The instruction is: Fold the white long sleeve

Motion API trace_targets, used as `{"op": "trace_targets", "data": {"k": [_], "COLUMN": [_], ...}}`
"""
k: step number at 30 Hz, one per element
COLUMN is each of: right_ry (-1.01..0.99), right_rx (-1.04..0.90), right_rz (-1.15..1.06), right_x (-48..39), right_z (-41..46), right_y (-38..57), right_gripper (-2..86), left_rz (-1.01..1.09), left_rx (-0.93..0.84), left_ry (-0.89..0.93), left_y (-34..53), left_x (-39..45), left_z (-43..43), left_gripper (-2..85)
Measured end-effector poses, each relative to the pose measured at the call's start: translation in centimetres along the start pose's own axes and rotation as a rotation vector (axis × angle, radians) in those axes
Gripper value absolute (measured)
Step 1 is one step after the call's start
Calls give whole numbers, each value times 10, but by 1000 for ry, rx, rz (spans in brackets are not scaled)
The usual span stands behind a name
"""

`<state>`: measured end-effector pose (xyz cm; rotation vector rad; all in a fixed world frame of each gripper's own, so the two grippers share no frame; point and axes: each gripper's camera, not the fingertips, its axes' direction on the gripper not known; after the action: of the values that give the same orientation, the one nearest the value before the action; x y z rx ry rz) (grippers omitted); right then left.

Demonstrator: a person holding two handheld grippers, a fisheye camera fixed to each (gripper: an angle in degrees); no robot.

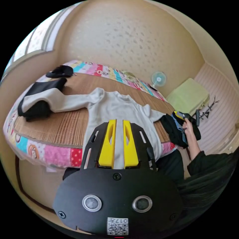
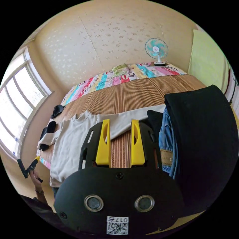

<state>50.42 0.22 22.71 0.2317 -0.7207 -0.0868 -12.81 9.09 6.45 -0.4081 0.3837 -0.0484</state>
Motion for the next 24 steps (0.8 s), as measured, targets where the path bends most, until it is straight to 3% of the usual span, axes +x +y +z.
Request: {"op": "trace_targets", "data": {"k": [4,6,7,8,11,17,20,22,24], "right_ry": [80,82,72,64,180,216,286,372,421], "right_rx": [-209,-427,-476,-537,-513,-490,-472,-357,-133], "right_rz": [186,306,331,365,407,581,457,326,16], "right_x": [48,77,83,92,103,117,83,35,-67], "right_z": [63,121,135,158,177,204,207,194,170], "right_y": [-79,-97,-96,-93,-90,-87,-98,-104,-100], "right_gripper": [141,144,143,137,102,65,41,35,32], "left_rz": [-30,-49,-29,19,25,11,0,-13,-30], "left_rx": [-99,-269,-246,-98,-34,-12,-4,1,8], "left_ry": [-132,-259,-268,-271,-244,-194,-159,-124,-79], "left_y": [-17,-7,1,23,44,58,63,66,70], "left_x": [-25,-47,-49,-49,-60,-84,-98,-108,-122], "left_z": [78,142,151,144,138,131,128,126,124], "left_gripper": [57,54,51,44,38,36,36,33,28]}}
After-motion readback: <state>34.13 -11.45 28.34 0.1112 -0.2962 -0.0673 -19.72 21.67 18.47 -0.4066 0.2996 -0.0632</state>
